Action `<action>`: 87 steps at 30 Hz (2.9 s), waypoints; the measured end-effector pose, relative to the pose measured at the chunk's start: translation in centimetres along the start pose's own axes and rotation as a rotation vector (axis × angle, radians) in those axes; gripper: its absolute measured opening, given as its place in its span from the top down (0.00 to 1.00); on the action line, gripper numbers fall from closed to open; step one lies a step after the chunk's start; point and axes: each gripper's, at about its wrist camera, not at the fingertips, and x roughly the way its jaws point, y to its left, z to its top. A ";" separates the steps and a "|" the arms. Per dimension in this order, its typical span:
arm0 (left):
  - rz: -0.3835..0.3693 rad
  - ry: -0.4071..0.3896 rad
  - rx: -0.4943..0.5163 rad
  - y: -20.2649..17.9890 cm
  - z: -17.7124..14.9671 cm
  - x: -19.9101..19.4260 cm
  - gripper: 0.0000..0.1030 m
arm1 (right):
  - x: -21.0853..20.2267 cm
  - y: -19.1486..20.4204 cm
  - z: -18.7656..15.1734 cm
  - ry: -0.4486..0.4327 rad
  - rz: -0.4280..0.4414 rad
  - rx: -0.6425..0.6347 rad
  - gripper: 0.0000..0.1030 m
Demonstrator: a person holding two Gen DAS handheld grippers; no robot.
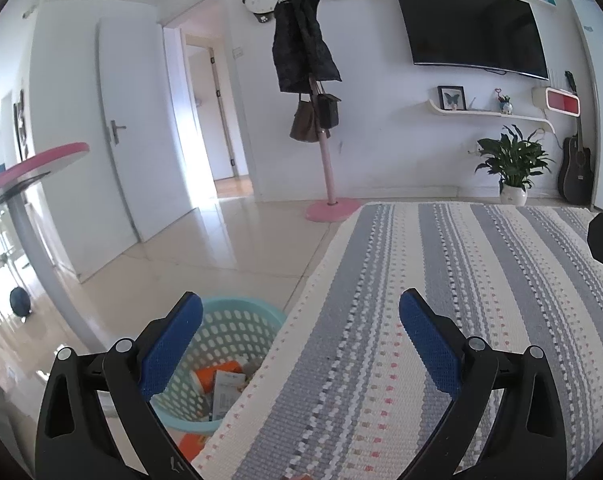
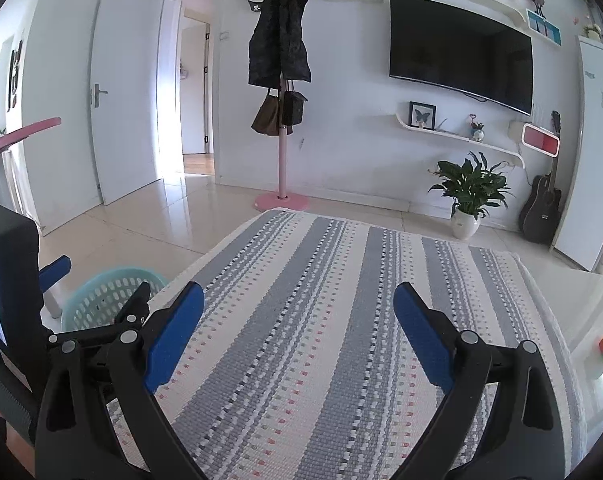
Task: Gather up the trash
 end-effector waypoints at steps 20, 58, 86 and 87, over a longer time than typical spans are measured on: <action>-0.013 0.010 -0.018 0.8 0.2 0.1 0.07 | 0.1 -0.2 -0.1 0.003 0.012 0.008 0.11; -0.051 0.020 -0.028 0.8 0.0 0.3 0.07 | -0.3 -0.5 0.0 -0.037 -0.009 0.054 0.11; -0.009 0.012 -0.025 0.6 0.1 -0.2 0.07 | -0.3 -0.1 -0.3 -0.036 0.021 0.036 0.11; -0.009 0.012 -0.024 0.6 0.1 -0.2 0.07 | -0.2 -0.1 -0.3 -0.036 0.021 0.036 0.11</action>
